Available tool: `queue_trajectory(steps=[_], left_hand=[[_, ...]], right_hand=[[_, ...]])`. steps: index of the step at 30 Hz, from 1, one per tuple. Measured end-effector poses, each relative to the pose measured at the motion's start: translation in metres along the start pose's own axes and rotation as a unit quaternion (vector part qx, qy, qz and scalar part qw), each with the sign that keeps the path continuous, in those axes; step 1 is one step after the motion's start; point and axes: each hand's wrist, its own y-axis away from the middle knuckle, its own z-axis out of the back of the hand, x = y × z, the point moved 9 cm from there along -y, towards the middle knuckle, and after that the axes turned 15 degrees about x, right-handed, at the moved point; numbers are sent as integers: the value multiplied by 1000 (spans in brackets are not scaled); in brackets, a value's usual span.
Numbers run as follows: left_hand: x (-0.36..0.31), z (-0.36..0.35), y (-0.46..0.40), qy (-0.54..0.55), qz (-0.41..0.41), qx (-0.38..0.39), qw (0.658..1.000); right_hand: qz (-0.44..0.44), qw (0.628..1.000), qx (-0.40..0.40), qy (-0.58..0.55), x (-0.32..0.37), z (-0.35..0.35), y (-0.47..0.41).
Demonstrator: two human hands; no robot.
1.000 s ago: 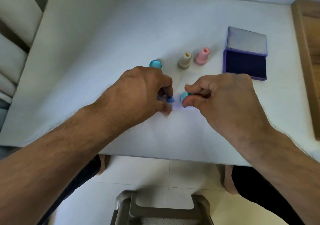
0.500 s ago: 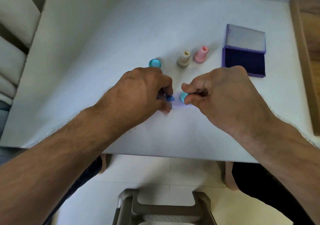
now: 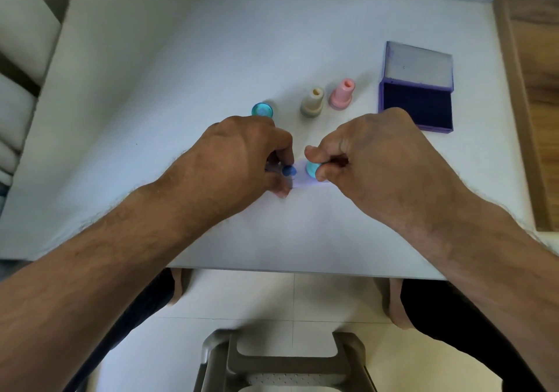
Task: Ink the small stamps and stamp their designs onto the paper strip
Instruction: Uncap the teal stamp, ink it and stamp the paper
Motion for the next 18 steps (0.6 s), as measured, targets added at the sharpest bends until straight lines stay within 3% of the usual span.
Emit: queue_trajectory(steps=[5, 8, 11, 13, 15, 18], left_hand=[[-2, 0, 0, 2, 4, 5, 1000], [-2, 0, 0, 0, 6, 8, 1000], [-1, 1, 1, 1, 5, -3, 1000], [-1, 2, 1, 3, 6, -3, 1000], [-1, 1, 0, 1, 11, 3, 1000], [2, 0, -1, -2, 19, 7, 1000]], right_hand=[[-3, 1000, 12, 6, -2, -4, -2], [55, 994, -99, -13, 2, 9, 8], [41, 995, -78, -37, -8, 2, 7], [31, 982, -145, -114, -20, 9, 11], [39, 929, -231, -285, -41, 17, 17], [62, 813, -227, -532, -61, 4, 11]])
